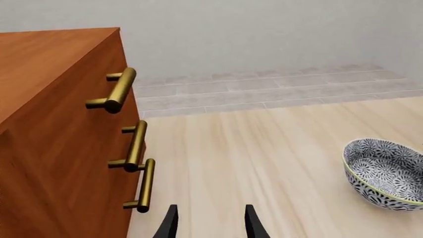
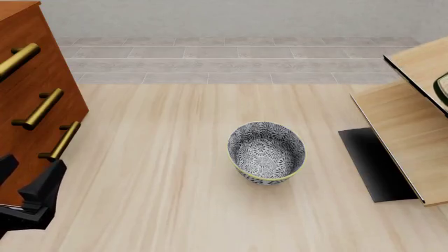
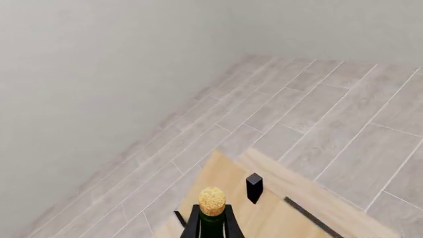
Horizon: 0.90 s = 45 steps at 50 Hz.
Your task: Put the wine bottle on the wine rack.
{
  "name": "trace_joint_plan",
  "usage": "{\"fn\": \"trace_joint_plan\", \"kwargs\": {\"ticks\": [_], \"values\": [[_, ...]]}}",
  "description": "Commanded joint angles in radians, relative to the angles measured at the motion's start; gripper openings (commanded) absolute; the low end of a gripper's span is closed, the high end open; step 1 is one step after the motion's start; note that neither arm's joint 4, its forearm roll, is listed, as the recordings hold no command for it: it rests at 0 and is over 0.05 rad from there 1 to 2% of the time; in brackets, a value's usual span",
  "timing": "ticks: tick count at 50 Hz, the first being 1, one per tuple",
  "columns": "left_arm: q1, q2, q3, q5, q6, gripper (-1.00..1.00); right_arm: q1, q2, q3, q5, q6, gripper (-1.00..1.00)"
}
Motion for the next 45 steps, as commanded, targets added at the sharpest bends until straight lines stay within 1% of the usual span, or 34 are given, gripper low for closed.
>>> {"fn": "trace_joint_plan", "kwargs": {"ticks": [1, 2, 16, 23, 29, 30, 33, 45], "values": [[-0.002, 0.001, 0.0, 0.0, 0.0, 1.0, -0.02, 0.032, 0.015, -0.038, 0.02, -1.0], [-0.001, 0.002, 0.0, -0.002, 0.0, 1.0, -0.026, 0.037, 0.015, -0.04, 0.011, -1.0], [0.002, 0.007, 0.0, -0.005, 0.001, 1.0, -0.044, 0.07, 0.056, -0.087, 0.029, -1.0], [0.0, 0.014, 0.0, -0.007, 0.002, 1.0, -0.038, 0.076, 0.07, -0.102, 0.04, -1.0], [-0.002, 0.024, 0.0, -0.014, 0.004, 1.0, -0.04, 0.094, 0.07, -0.113, 0.04, -1.0], [-0.002, 0.027, 0.0, -0.017, 0.005, 1.0, -0.047, 0.106, 0.064, -0.113, 0.032, -1.0], [-0.001, 0.027, 0.0, -0.018, 0.006, 1.0, -0.058, 0.124, 0.062, -0.123, 0.031, -1.0], [0.001, 0.008, 0.0, 0.006, 0.008, 1.0, -0.09, 0.192, 0.029, -0.143, 0.03, -1.0]]}}
